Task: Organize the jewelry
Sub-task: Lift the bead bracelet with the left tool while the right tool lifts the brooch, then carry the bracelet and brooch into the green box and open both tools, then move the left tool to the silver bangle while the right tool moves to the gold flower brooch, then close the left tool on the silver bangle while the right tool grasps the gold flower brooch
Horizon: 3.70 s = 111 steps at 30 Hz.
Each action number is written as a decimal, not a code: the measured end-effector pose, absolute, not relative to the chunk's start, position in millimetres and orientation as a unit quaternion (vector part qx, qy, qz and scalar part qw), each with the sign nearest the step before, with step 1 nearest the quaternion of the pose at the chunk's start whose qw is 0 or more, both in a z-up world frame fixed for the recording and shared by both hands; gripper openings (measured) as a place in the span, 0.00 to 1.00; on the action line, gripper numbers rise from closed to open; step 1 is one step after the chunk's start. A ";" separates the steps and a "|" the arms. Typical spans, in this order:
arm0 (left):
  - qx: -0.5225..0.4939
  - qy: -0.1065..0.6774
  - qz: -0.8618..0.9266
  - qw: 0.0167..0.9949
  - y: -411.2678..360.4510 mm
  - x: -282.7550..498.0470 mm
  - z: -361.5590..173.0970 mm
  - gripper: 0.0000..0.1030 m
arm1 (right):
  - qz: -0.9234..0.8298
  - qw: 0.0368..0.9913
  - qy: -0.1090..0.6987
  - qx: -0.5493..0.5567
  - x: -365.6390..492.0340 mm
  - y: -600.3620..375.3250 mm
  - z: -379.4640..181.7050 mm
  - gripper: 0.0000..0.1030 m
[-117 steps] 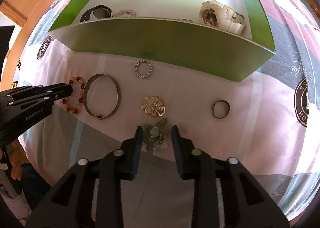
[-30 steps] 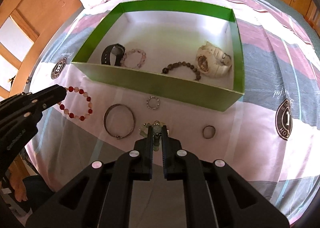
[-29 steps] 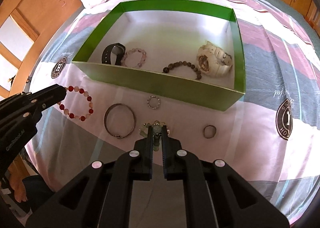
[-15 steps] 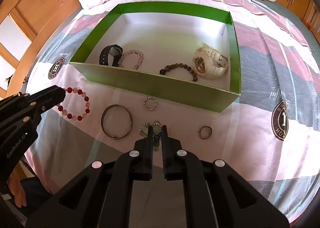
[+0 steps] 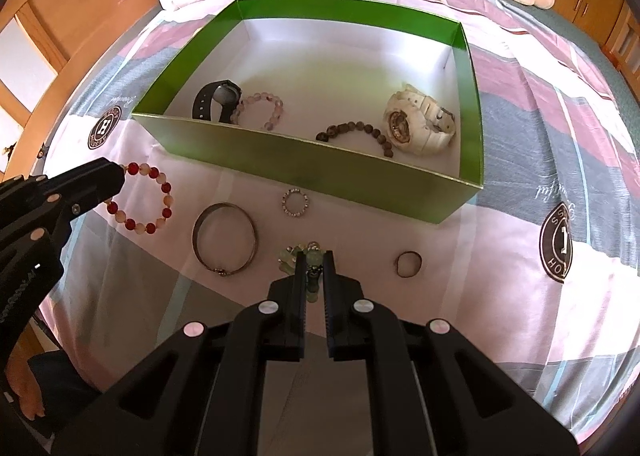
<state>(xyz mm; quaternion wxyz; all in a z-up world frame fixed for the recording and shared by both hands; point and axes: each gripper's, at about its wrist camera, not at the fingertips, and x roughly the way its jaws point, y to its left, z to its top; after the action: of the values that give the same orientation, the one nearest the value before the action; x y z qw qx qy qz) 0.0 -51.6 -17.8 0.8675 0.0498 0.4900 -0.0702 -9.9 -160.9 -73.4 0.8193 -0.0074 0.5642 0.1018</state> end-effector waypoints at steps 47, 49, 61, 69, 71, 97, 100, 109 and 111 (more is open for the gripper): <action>0.029 0.496 -0.116 0.860 -81.0 83.6 -26.2 0.22 | 0.087 0.853 0.501 0.119 42.5 -210.3 -45.3 0.30; 0.030 0.505 -0.135 0.852 -77.4 66.8 -22.6 0.26 | 0.122 0.828 0.535 0.116 24.6 -205.2 -42.2 0.30; 0.023 0.628 -0.080 0.773 -45.4 48.1 -89.6 0.28 | 0.074 0.782 0.614 0.078 12.7 -217.1 -94.0 0.30; 0.045 0.633 -0.073 0.770 -51.7 52.8 -109.1 0.28 | 0.121 0.783 0.604 0.083 13.0 -189.1 -102.2 0.30; 0.049 0.633 -0.075 0.769 -52.3 53.9 -112.9 0.28 | 0.127 0.782 0.605 0.078 14.9 -181.3 -103.9 0.30; 0.027 0.647 -0.056 0.760 -29.1 73.4 -124.9 0.25 | 0.125 0.789 0.601 0.042 17.2 -176.1 -105.2 0.45; 0.027 0.647 -0.058 0.760 -27.4 74.2 -130.7 0.25 | 0.130 0.787 0.603 0.023 18.5 -163.5 -112.8 0.45; 0.064 0.634 -0.063 0.768 -45.3 68.3 -126.6 0.25 | 0.115 0.785 0.608 -0.025 20.4 -144.5 -132.1 0.45; 0.064 0.633 -0.063 0.769 -52.5 59.0 -123.4 0.25 | 0.113 0.787 0.606 -0.031 20.3 -141.4 -132.8 0.43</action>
<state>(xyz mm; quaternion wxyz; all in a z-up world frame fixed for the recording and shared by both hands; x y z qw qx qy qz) 59.0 -52.5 -123.4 0.7691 0.0641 0.6327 -0.0634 20.3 -141.4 -132.8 0.7870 -0.0305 0.6059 0.1126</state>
